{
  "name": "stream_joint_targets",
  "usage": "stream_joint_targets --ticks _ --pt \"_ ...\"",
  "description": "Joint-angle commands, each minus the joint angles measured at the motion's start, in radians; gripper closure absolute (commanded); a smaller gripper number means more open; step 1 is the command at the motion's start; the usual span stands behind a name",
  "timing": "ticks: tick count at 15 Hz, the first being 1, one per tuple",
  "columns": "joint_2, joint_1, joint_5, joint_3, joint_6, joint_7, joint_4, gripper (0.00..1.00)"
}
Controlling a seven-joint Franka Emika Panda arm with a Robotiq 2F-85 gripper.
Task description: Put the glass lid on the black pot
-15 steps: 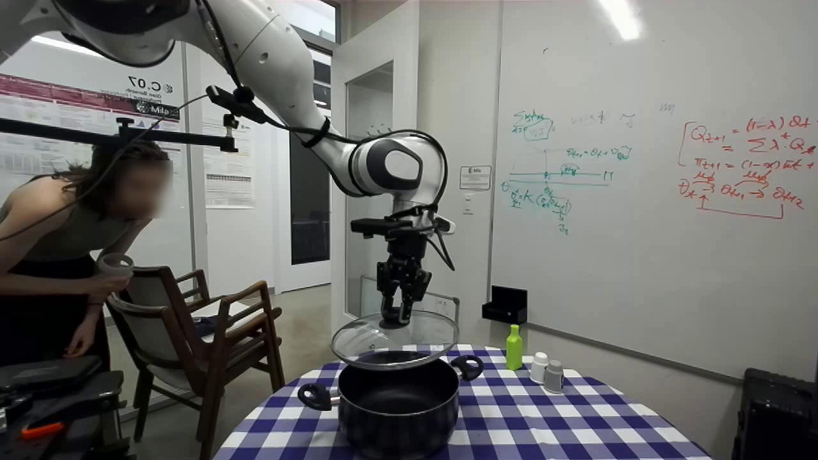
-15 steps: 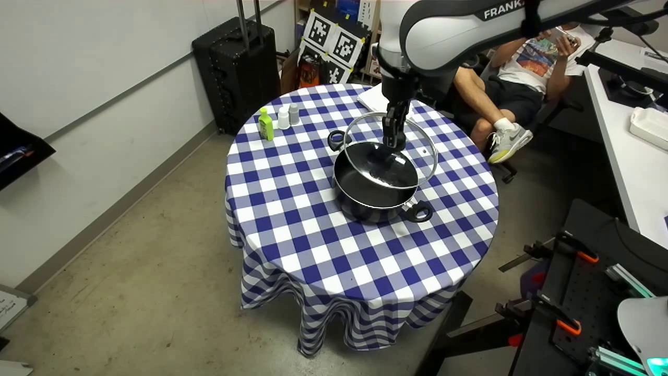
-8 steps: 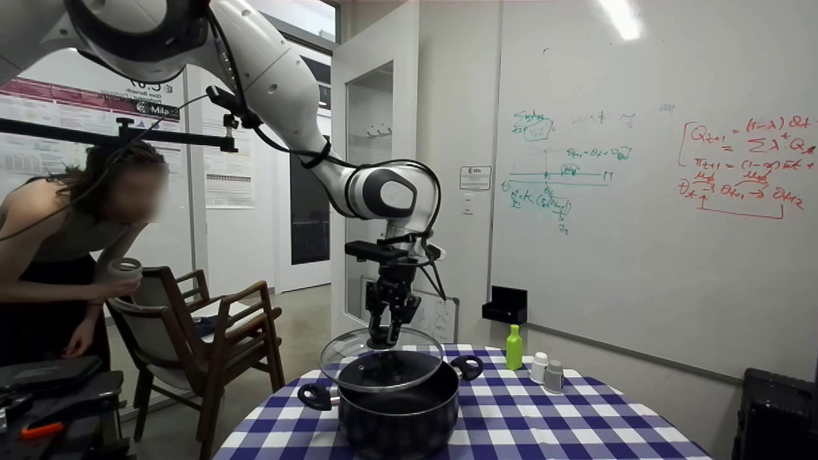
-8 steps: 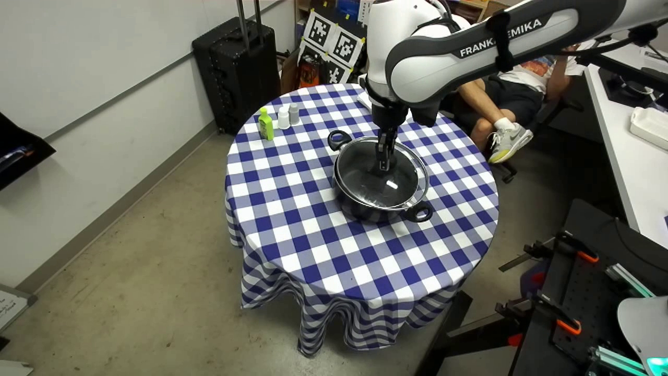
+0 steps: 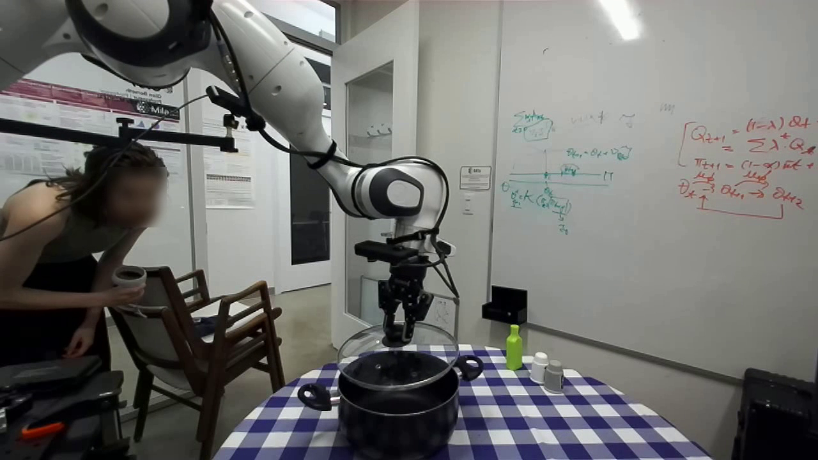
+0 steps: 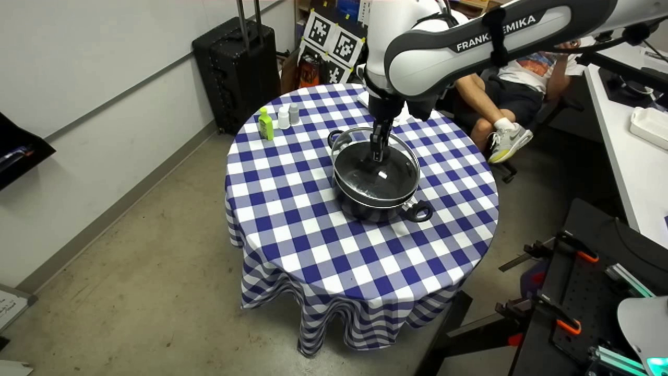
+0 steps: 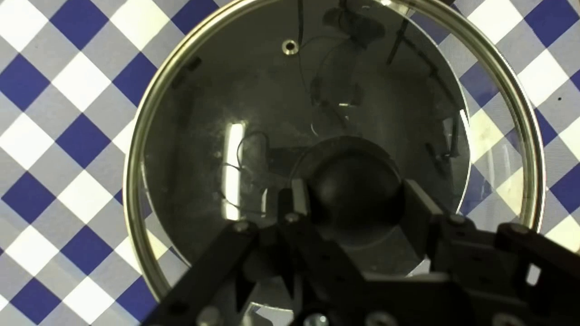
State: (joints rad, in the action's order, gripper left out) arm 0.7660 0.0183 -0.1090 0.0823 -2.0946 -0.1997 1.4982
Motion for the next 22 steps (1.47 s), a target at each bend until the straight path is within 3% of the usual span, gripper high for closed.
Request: stream_joint_targets --ticks 1,13,22 --pt "0.028 0.016 0.039 0.001 0.004 -0.038 -0.053 0.75" --pt "0.076 0.053 0.073 -0.014 -0.027 -0.038 -0.072 0.75" --pt "0.065 0.081 0.151 0.026 -0.02 -0.074 -0.058 0.75"
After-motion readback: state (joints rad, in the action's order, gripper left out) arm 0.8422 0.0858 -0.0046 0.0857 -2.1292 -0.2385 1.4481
